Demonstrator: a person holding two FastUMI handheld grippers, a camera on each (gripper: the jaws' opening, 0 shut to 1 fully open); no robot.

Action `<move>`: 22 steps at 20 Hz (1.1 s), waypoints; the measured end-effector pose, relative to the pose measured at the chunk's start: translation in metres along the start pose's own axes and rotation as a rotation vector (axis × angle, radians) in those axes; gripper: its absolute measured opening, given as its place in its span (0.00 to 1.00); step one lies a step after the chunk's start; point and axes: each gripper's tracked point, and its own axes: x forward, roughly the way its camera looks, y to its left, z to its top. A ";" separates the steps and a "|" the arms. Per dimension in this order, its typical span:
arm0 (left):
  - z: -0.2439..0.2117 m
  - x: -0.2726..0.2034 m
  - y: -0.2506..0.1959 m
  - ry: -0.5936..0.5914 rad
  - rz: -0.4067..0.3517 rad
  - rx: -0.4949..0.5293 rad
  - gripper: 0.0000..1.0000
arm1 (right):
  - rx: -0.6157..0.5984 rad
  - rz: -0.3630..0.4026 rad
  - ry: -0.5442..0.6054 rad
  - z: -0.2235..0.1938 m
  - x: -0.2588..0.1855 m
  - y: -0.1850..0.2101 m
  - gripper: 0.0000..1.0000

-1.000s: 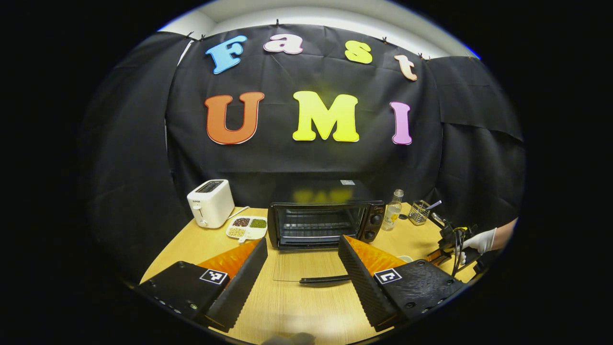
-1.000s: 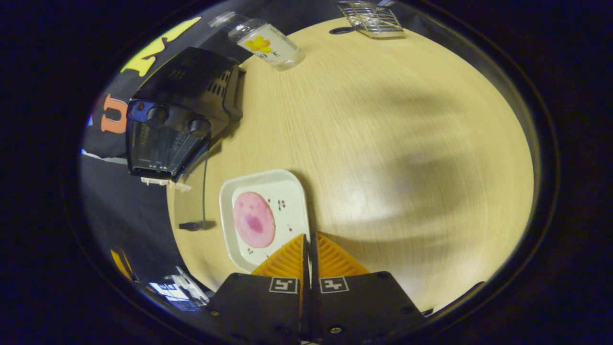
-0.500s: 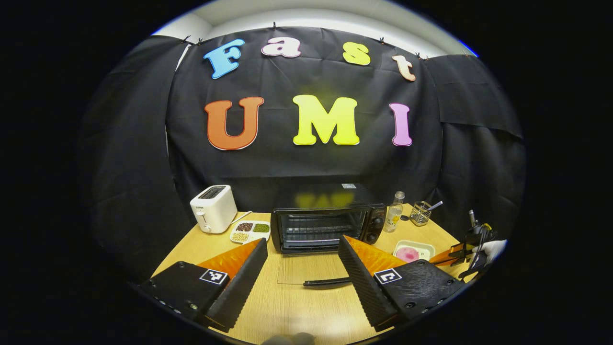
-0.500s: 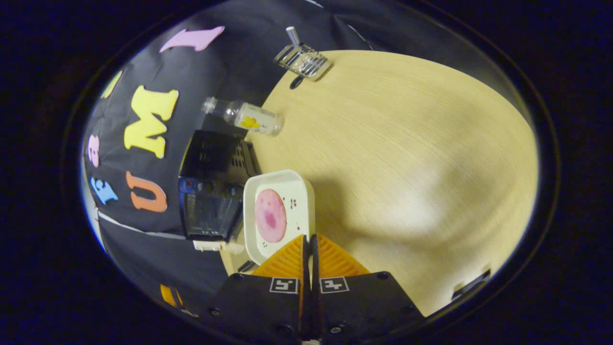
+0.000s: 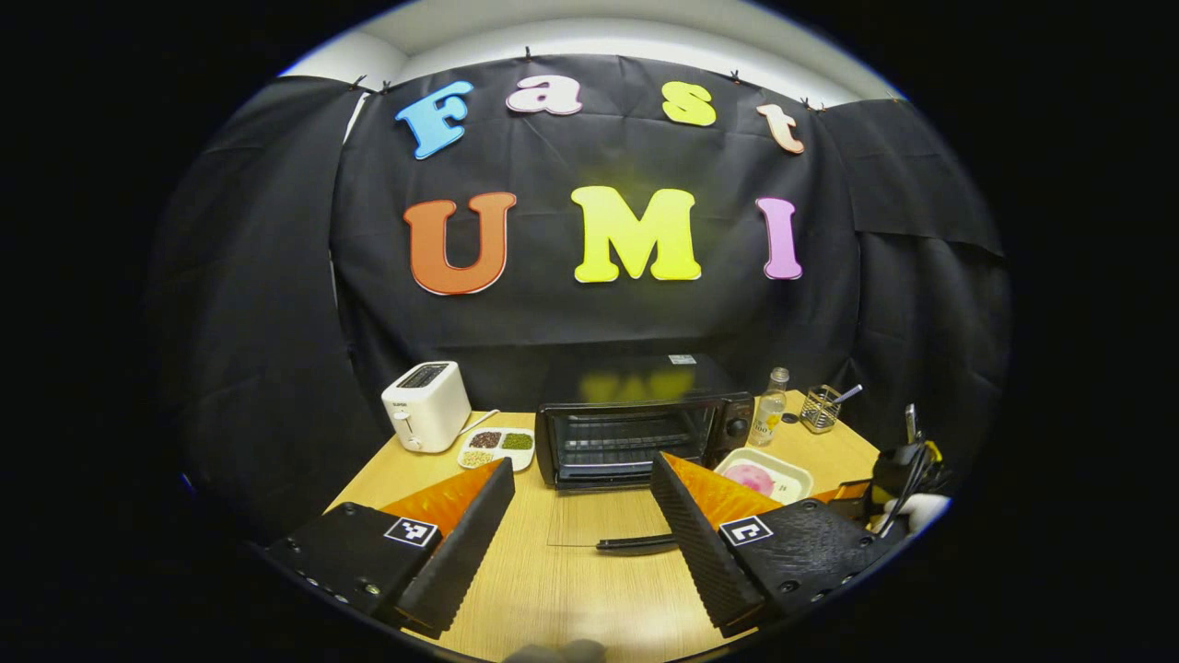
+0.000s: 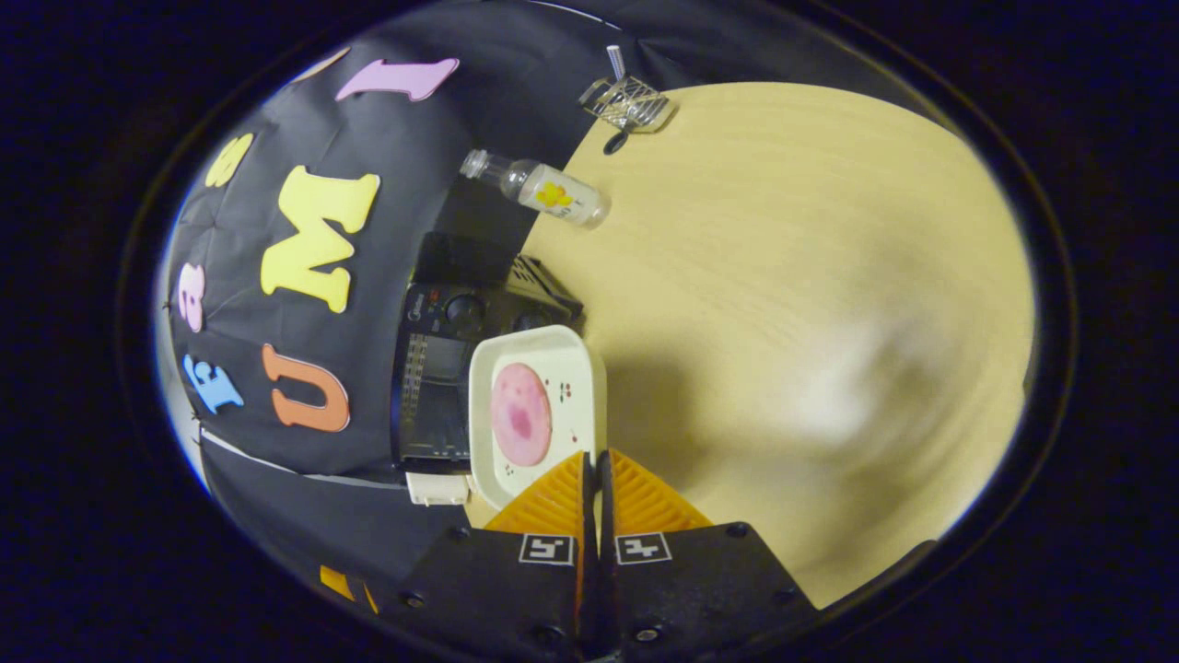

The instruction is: Open the electric oven with the left hand, put the food in, and close the electric oven.

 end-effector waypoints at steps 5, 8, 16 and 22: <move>-0.001 -0.004 0.019 0.001 0.059 0.012 0.96 | 0.040 0.019 0.040 -0.056 0.058 0.036 0.04; -0.004 -0.007 0.033 0.007 0.084 0.009 0.96 | 0.034 0.038 0.042 -0.067 0.085 0.056 0.04; -0.020 -0.013 0.072 0.024 0.166 -0.014 0.96 | 0.016 0.072 -0.041 -0.032 0.138 0.101 0.04; -0.030 -0.006 0.086 0.048 0.212 -0.015 0.96 | -0.016 0.139 -0.091 -0.005 0.173 0.122 0.04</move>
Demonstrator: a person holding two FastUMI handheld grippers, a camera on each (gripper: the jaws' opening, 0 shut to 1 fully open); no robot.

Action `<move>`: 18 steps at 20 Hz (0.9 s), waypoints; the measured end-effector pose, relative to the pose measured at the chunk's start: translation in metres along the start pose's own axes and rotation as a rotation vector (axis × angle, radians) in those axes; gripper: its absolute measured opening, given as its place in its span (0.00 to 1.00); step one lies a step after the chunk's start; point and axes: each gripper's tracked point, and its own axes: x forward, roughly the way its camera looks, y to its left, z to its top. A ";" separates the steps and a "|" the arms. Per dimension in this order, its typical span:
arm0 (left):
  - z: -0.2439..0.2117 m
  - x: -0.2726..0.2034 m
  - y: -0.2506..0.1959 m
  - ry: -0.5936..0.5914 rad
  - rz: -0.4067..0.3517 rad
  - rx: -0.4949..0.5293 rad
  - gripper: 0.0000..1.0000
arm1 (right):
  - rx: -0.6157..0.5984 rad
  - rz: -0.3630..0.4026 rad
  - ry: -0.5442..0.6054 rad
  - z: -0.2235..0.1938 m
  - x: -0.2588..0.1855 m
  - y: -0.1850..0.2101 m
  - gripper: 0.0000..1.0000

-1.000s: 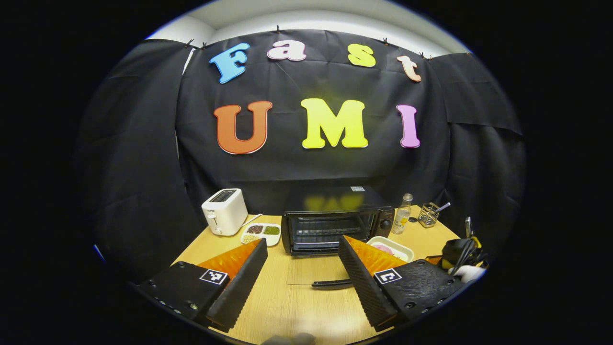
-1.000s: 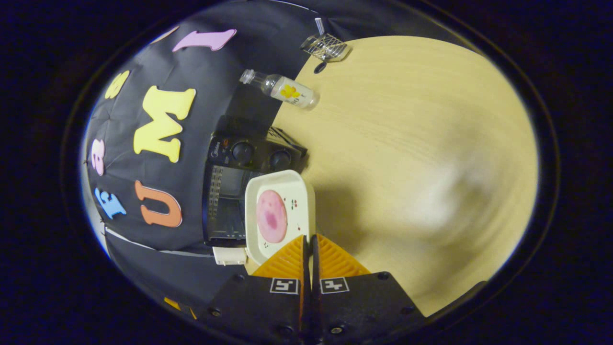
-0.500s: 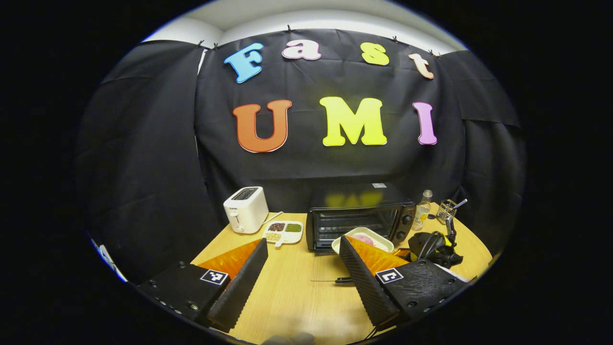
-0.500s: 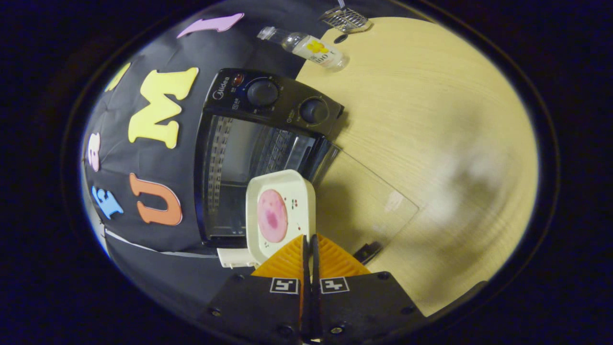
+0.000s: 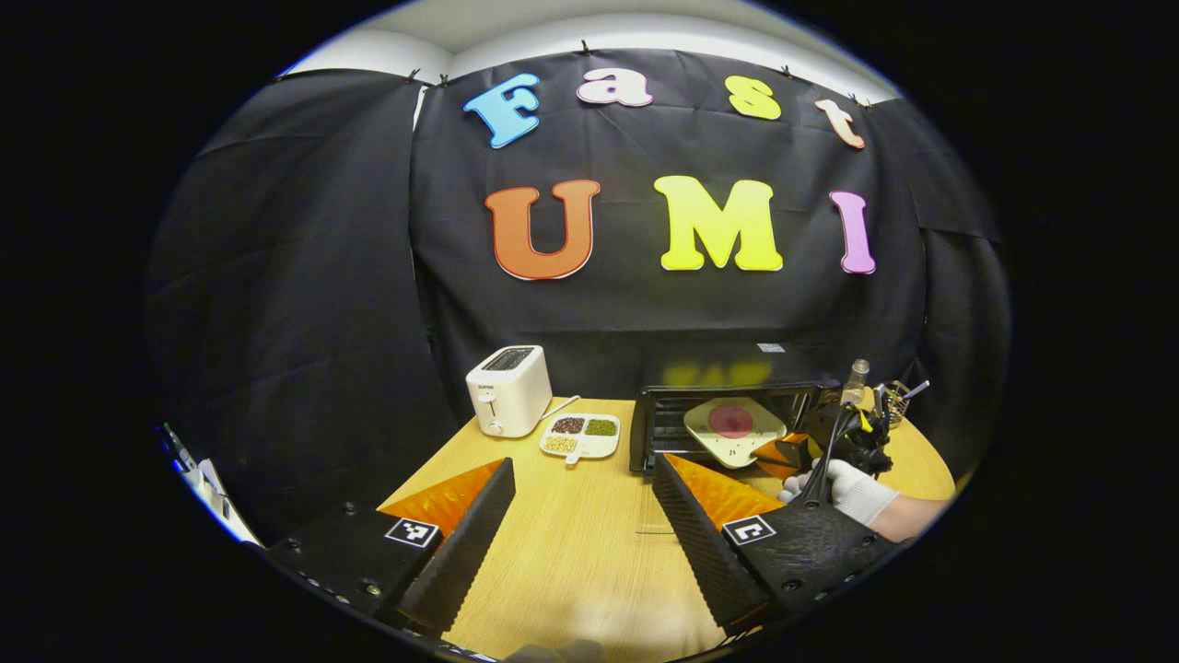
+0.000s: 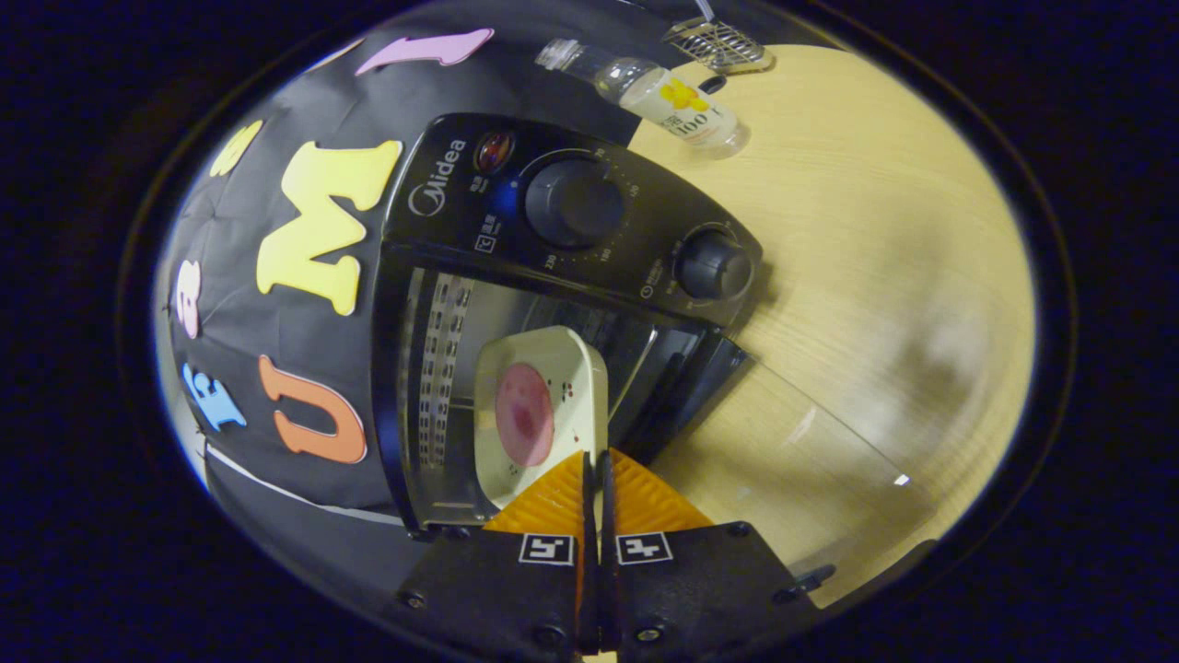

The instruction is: Open the electric oven with the left hand, put the food in, and close the electric oven.

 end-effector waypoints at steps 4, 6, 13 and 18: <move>-0.003 0.009 -0.003 0.019 0.010 -0.015 0.96 | -0.034 0.079 -0.003 0.010 0.013 0.017 0.13; -0.002 0.012 -0.005 0.017 0.008 -0.014 0.96 | -0.063 0.105 -0.014 0.013 0.011 0.023 0.19; 0.003 0.015 -0.027 -0.001 -0.024 -0.013 0.96 | -0.165 0.045 -0.025 0.031 -0.028 0.006 0.64; 0.003 0.012 -0.040 -0.023 -0.058 -0.007 0.96 | -0.395 0.016 -0.066 0.050 -0.079 0.011 0.92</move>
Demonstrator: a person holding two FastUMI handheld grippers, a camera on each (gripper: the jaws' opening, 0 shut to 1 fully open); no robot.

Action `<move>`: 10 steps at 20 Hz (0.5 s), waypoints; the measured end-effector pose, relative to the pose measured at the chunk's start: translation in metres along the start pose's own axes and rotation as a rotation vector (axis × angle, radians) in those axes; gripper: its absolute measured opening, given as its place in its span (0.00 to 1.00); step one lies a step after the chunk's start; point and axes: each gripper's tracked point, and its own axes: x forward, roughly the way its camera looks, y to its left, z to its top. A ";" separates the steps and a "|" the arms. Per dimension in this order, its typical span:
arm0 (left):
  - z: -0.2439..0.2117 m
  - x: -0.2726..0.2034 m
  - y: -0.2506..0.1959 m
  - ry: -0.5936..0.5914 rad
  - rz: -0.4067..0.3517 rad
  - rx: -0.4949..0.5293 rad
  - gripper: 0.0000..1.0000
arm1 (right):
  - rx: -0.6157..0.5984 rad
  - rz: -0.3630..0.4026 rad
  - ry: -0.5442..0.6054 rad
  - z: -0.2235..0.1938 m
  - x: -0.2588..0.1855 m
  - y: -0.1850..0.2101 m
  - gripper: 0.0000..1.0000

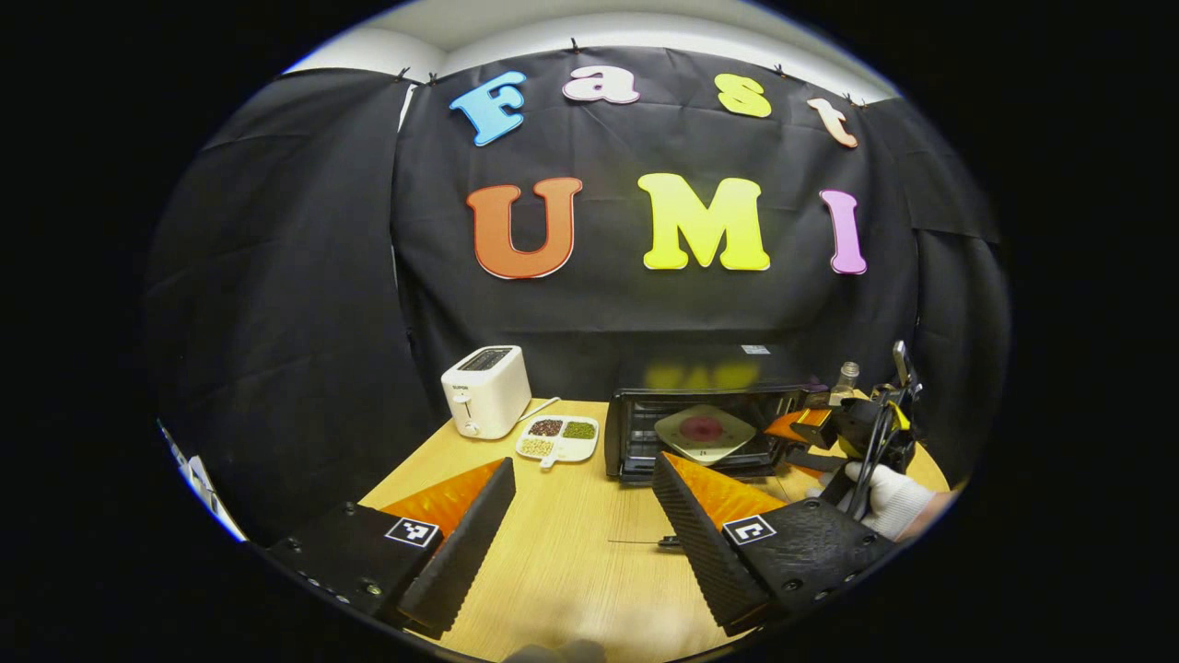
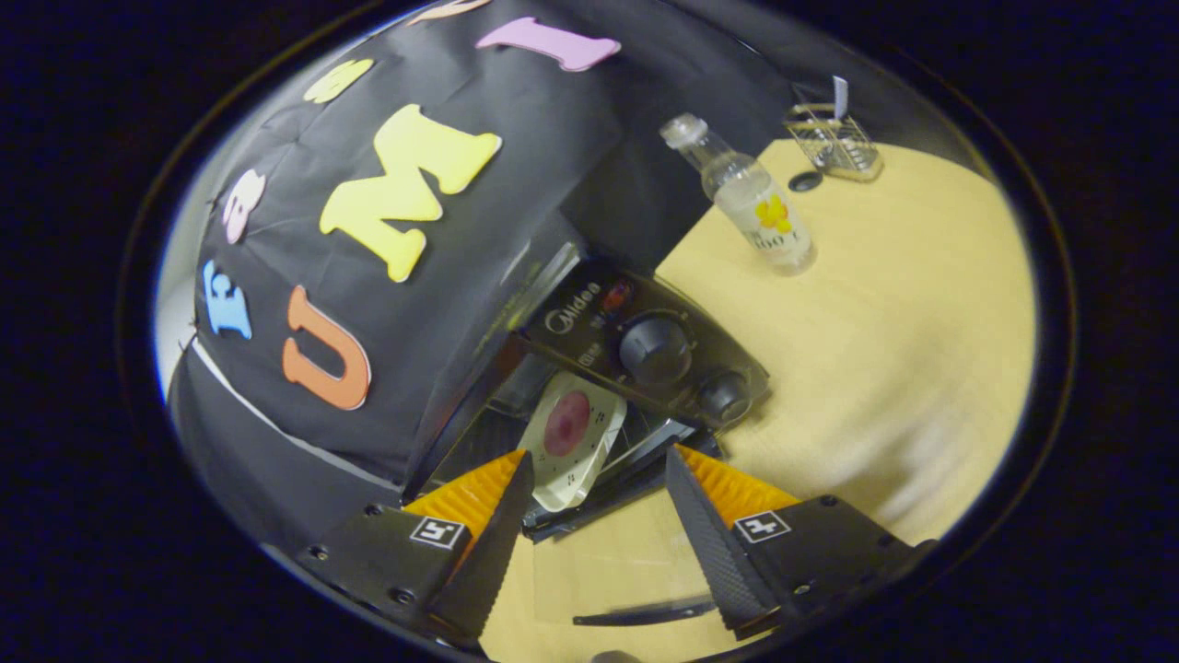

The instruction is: Open the electric oven with the left hand, put the food in, and close the electric oven.

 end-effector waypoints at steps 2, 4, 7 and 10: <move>-0.002 -0.002 -0.007 -0.004 -0.023 0.001 0.96 | -0.119 -0.010 -0.016 0.011 -0.026 0.003 0.99; -0.005 -0.004 -0.015 -0.010 -0.048 0.002 0.96 | -0.241 -0.032 -0.037 0.023 -0.057 0.000 1.00; -0.007 -0.007 -0.029 -0.022 -0.069 0.009 0.96 | -0.407 -0.049 -0.082 0.044 -0.107 -0.002 1.00; -0.014 -0.009 -0.049 -0.015 -0.071 0.006 0.96 | -0.530 -0.048 -0.100 0.061 -0.157 -0.011 1.00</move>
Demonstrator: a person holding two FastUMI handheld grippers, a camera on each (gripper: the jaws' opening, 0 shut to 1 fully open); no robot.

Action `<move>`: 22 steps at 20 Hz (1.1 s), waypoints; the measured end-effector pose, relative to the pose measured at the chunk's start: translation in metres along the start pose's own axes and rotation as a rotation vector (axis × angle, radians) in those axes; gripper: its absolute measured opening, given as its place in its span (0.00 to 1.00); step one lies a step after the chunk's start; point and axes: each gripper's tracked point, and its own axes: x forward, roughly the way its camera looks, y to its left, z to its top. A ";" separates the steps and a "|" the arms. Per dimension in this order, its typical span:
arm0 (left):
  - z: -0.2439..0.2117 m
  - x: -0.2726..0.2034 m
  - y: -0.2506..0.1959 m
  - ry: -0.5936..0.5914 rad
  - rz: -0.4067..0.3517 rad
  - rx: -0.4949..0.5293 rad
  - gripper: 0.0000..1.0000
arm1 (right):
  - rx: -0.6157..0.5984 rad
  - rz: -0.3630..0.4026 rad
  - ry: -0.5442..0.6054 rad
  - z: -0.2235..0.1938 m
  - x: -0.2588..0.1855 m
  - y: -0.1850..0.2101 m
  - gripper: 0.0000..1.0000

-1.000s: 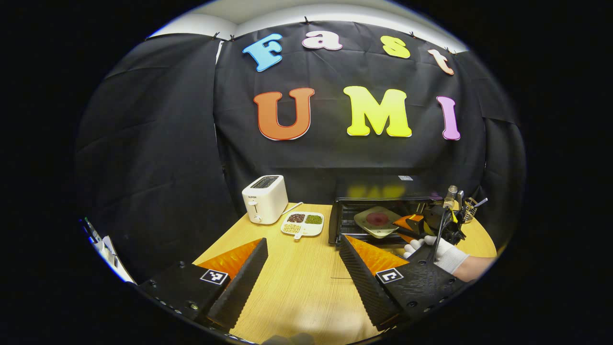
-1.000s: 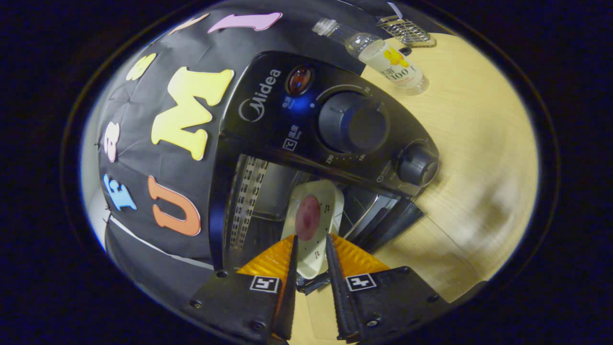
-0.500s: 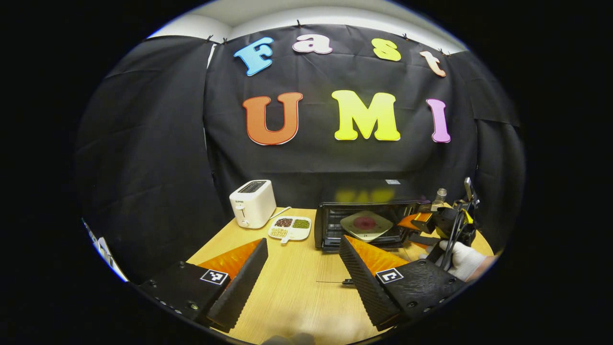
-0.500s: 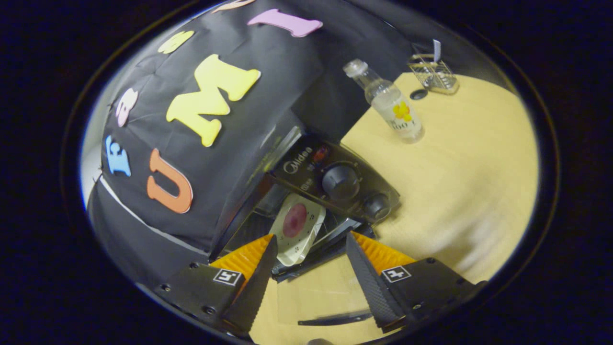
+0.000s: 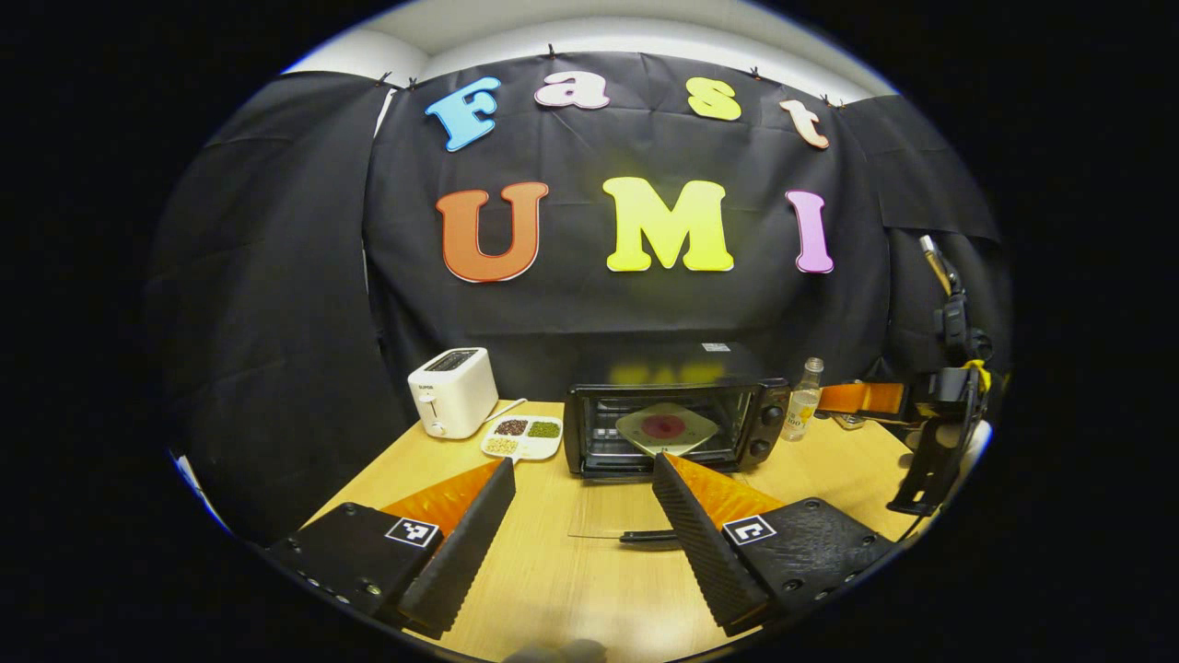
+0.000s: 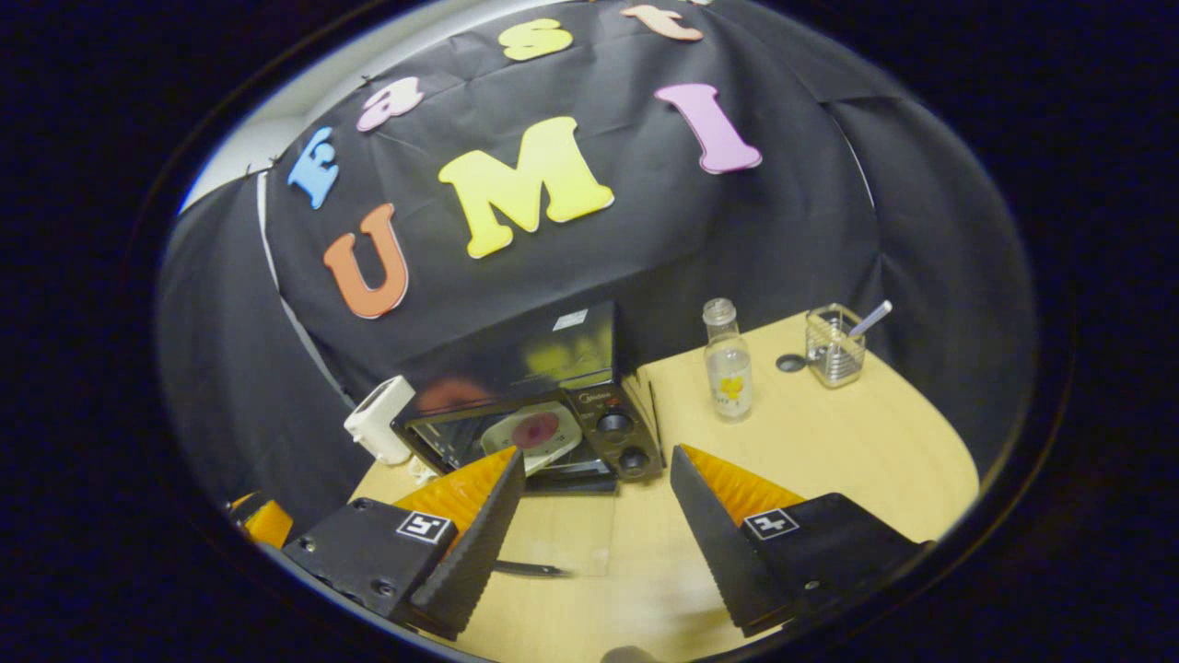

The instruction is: Open the electric oven with the left hand, put the food in, and close the electric oven.

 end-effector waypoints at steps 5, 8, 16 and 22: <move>-0.022 -0.010 -0.048 0.038 0.017 0.000 0.96 | -0.072 0.008 -0.011 0.015 -0.065 -0.055 1.00; -0.050 -0.015 -0.073 0.091 0.042 0.046 0.96 | -0.060 0.051 0.016 0.016 -0.099 -0.092 1.00; -0.135 0.008 -0.122 0.251 -0.029 0.032 0.97 | -0.110 -0.020 -0.021 0.045 -0.153 -0.159 1.00; -0.177 0.057 -0.110 0.322 -0.067 0.020 0.97 | -0.113 -0.113 -0.010 0.050 -0.165 -0.157 1.00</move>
